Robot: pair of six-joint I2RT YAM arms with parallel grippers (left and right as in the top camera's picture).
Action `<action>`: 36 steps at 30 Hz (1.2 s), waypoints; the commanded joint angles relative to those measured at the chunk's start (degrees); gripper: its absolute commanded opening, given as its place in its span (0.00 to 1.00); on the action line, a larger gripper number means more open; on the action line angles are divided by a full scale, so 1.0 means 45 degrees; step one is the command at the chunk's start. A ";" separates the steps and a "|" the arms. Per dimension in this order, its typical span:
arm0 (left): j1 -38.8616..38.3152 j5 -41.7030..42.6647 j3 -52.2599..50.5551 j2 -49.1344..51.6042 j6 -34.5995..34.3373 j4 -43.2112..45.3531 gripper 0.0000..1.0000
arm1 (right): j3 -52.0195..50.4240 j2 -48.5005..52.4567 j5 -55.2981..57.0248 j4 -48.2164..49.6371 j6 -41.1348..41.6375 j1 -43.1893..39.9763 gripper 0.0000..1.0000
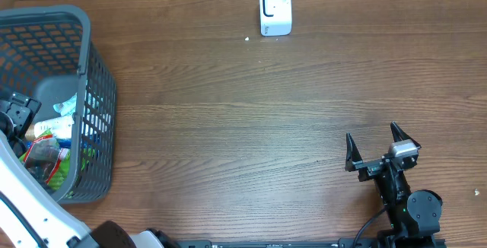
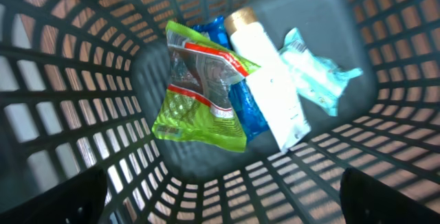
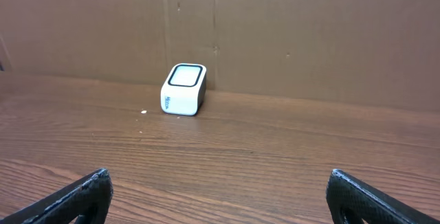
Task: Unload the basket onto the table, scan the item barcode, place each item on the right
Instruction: 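Move the left gripper over the grey basket and lower it inside, then grasp the green-and-red snack bag in the basket with the left gripper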
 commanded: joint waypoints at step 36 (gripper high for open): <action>0.1156 -0.0636 -1.0938 0.0947 0.1433 1.1434 0.63 | -0.0136 -0.0126 -0.0068 0.0063 -0.0005 -0.0049 1.00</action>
